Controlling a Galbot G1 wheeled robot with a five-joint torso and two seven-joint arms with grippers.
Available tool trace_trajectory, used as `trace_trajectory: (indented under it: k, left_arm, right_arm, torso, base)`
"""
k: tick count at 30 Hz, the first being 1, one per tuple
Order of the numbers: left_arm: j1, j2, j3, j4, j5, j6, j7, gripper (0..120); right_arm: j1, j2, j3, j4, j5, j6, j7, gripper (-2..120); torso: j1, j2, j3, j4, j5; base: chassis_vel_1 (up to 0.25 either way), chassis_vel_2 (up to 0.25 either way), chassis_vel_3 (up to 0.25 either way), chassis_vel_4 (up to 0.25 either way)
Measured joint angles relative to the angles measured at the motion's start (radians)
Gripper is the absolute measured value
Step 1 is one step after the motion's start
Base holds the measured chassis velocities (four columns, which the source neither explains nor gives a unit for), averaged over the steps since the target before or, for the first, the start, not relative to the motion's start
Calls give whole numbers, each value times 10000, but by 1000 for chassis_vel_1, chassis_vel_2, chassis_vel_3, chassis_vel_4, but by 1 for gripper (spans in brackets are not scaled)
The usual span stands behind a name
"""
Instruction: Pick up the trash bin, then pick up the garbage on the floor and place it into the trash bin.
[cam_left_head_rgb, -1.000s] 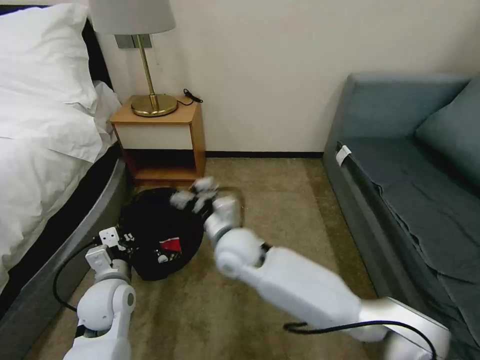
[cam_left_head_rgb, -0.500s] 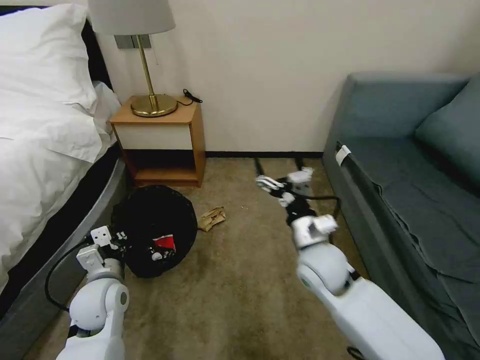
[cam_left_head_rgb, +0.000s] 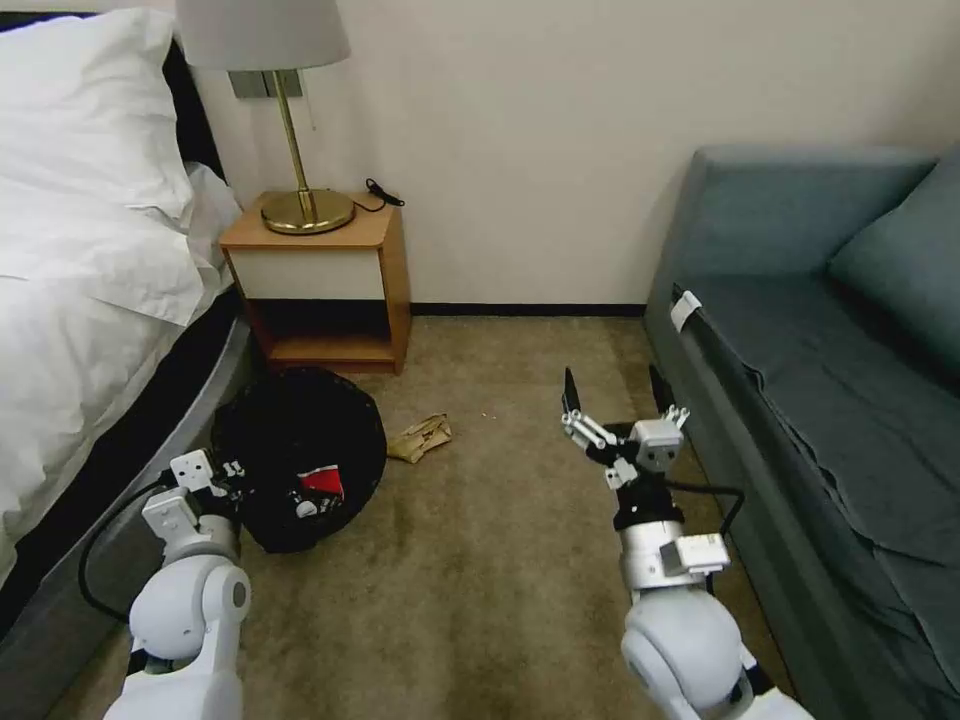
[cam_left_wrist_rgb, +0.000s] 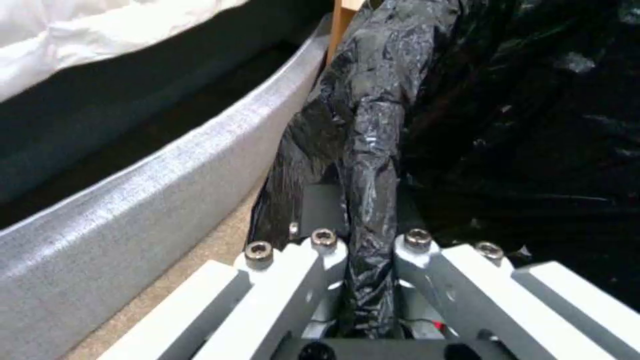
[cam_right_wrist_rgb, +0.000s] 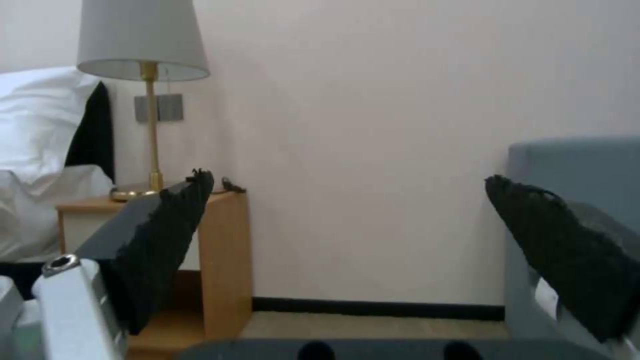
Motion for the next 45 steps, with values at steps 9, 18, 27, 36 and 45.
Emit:
trace_trajectory:
  k: [9, 18, 27, 36, 45]
  left_arm:
    - [79, -8, -39, -71, -13, 27, -28, 3]
    - [59, -30, -45, -71, -11, 28, -35, 3]
    - [30, -31, -27, -31, 2, 26, -41, 3]
    - [54, -40, -12, -17, 12, -12, -44, 3]
    - [98, -42, -33, -25, 12, -64, -39, 3]
  right_arm:
    - [149, 48, -182, -183, -6, 27, -39, 100]
    - [225, -8, -228, -373, -3, 52, -37, 100]
    - [332, -41, -277, -522, -36, 67, -3, 100]
    - [346, -77, -346, -596, -66, 81, 9, 100]
    - [500, -87, -536, -767, -70, 113, 29, 100]
  torso:
    - [0, 0, 0, 1, -1]
    - [0, -1, 2, 0, 1]
    - [0, -1, 2, 1, 3]
    - [1, -1, 2, 0, 0]
    - [0, -1, 1, 0, 1]
  base:
    - [-17, 13, 23, -20]
    - [-153, 167, 171, -167]
    - [-213, 219, 206, -213]
    - [-161, 160, 152, -167]
    - [-155, 160, 169, -157]
